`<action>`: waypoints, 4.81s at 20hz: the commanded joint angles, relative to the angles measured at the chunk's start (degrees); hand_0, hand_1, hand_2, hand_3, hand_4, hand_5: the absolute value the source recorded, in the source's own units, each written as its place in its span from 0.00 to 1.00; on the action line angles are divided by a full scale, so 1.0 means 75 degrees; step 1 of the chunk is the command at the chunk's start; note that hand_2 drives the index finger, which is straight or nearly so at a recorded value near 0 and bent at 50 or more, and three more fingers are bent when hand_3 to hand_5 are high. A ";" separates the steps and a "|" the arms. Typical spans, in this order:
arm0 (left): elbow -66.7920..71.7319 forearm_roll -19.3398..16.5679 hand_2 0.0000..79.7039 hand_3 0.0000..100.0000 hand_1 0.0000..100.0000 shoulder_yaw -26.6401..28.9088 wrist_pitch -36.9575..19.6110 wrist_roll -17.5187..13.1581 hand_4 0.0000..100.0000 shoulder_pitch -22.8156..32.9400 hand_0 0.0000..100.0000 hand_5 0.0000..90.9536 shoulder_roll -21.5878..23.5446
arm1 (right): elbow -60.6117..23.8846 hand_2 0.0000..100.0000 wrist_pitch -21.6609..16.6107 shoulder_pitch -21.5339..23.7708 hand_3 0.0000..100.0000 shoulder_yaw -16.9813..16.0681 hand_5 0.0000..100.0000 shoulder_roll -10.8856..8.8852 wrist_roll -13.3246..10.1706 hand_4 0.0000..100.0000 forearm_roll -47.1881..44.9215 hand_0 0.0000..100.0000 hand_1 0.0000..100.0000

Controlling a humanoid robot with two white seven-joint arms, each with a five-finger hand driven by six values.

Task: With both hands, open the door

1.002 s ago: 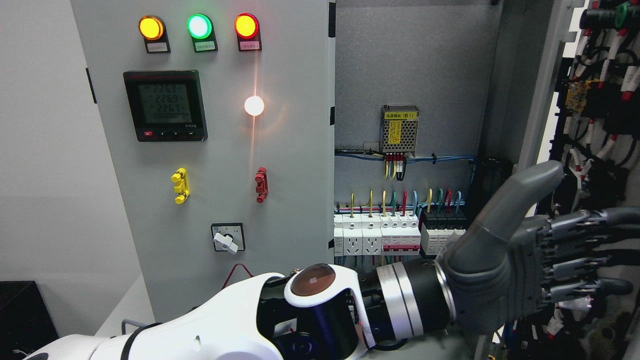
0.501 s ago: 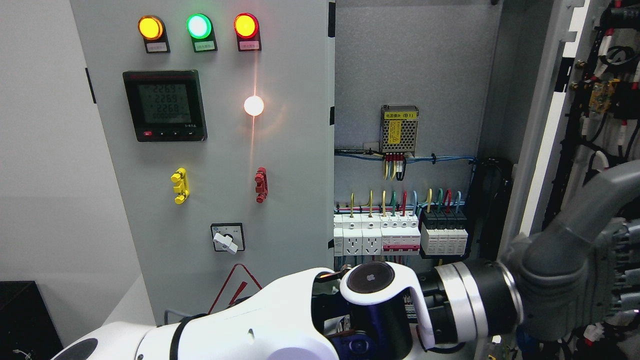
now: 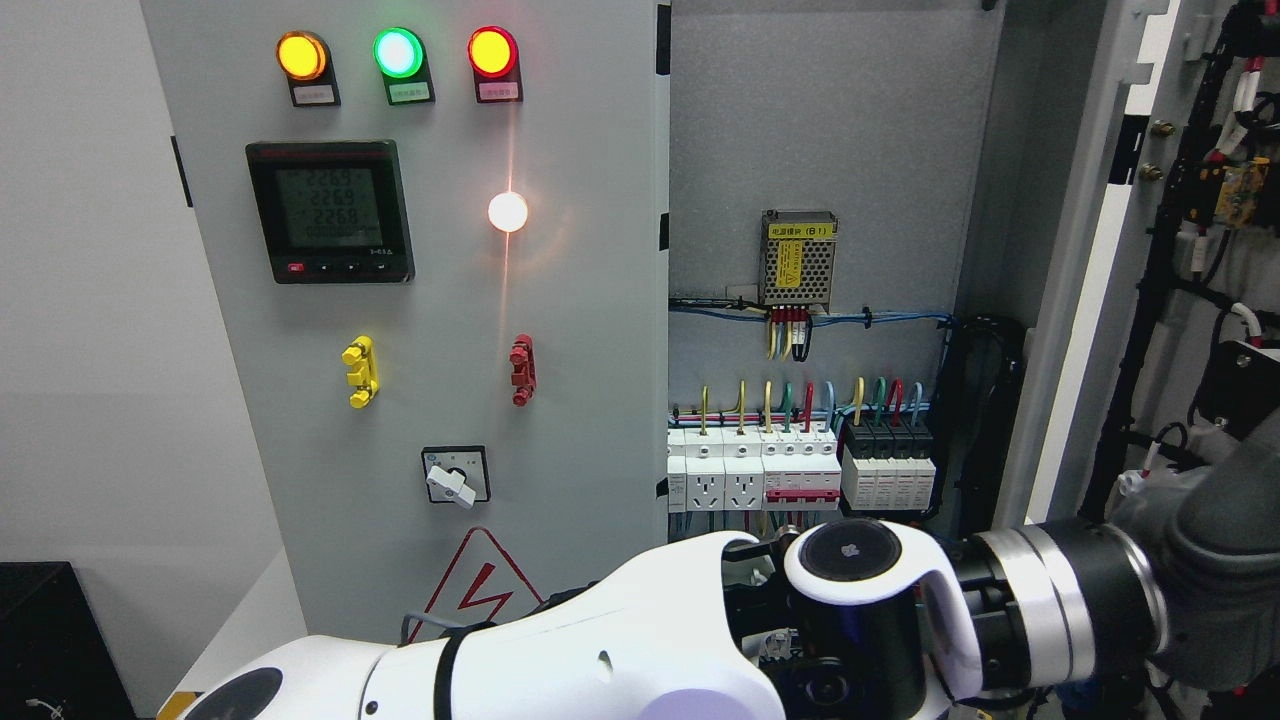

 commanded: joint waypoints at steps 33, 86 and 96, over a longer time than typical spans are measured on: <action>-0.2640 0.0034 0.00 0.00 0.00 0.0164 0.0006 0.0006 0.00 0.0741 0.00 0.00 0.2833 | -0.0001 0.00 0.0002 0.0000 0.00 -0.0012 0.00 -0.0001 -0.0004 0.00 0.0000 0.19 0.00; 0.3810 -0.4605 0.00 0.00 0.00 0.2673 0.0088 -0.0041 0.00 1.1348 0.00 0.00 0.4173 | -0.0001 0.00 0.0002 0.0000 0.00 -0.0012 0.00 -0.0001 -0.0004 0.00 0.0000 0.19 0.00; 0.8207 -0.5814 0.00 0.00 0.00 0.2825 0.0088 -0.0064 0.00 1.1524 0.00 0.00 0.2532 | -0.0001 0.00 0.0002 0.0000 0.00 -0.0012 0.00 -0.0001 -0.0004 0.00 0.0000 0.19 0.00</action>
